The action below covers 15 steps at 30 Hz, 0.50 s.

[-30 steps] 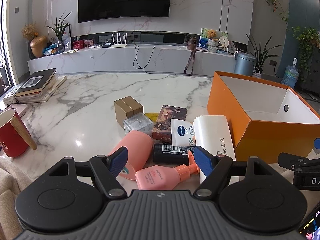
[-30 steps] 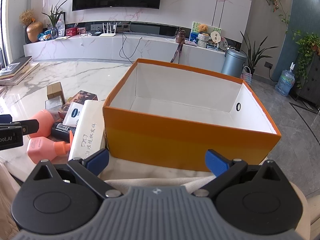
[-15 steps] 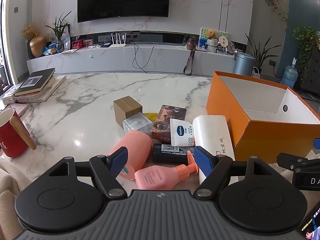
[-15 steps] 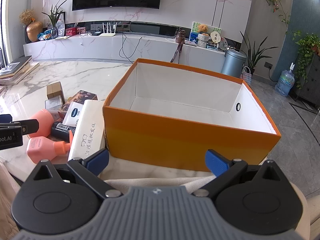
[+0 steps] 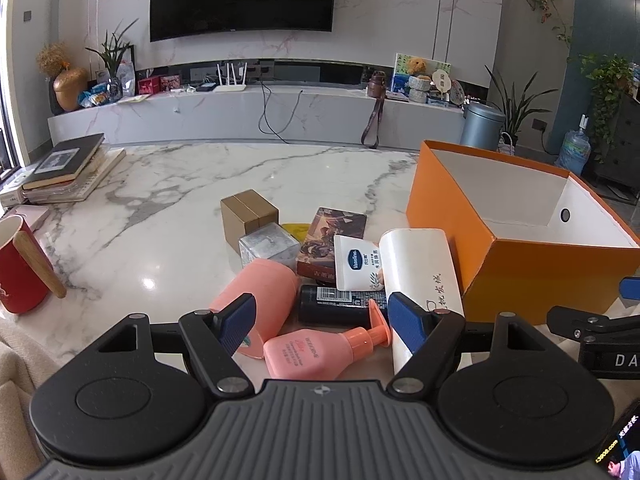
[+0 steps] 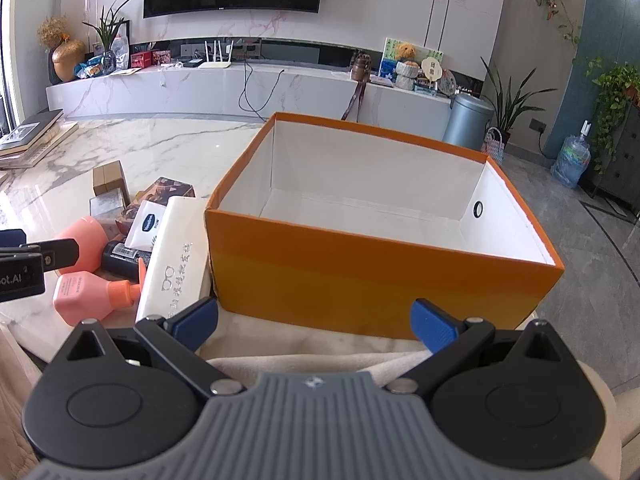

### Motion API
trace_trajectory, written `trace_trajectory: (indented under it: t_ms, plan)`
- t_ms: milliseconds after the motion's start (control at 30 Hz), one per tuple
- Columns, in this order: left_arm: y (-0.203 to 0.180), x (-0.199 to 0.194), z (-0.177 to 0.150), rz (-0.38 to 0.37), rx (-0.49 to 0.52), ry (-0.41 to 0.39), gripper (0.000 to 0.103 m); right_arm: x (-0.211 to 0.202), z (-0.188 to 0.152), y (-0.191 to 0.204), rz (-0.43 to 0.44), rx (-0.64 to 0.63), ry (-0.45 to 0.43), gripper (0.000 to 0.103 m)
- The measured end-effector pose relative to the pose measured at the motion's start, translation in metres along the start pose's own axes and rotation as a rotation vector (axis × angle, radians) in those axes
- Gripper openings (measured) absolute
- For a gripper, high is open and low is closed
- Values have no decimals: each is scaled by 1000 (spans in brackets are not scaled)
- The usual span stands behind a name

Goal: Organize rigid objects
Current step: 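Grasp the white glasses-cleaner box with the right tool while the left tool grasps the pink pump bottle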

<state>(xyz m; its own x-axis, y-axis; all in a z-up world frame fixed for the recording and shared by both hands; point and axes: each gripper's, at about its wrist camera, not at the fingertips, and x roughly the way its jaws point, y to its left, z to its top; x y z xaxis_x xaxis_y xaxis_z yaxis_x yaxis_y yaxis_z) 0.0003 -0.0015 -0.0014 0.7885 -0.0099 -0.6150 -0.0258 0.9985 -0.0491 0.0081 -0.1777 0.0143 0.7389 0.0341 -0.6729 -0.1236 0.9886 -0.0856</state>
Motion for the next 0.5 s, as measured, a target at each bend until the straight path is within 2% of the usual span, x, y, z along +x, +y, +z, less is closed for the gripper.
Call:
trace_trajectory:
  t_ms: [167, 367, 400, 467, 500]
  plan:
    - [1, 2, 2, -24, 3, 25, 89, 1, 1, -2, 11, 3, 21, 101]
    - [7, 6, 9, -74, -33, 76, 86, 11, 9, -2, 74, -4, 81, 100]
    - [9, 7, 11, -89, -39, 90, 84, 13, 11, -1, 90, -9, 92, 97]
    - [10, 11, 15, -131, -34, 140, 82, 16, 16, 2, 123, -18, 117, 84]
    - [9, 14, 18, -155, -15, 168, 81, 17, 18, 3, 139, -19, 133, 83]
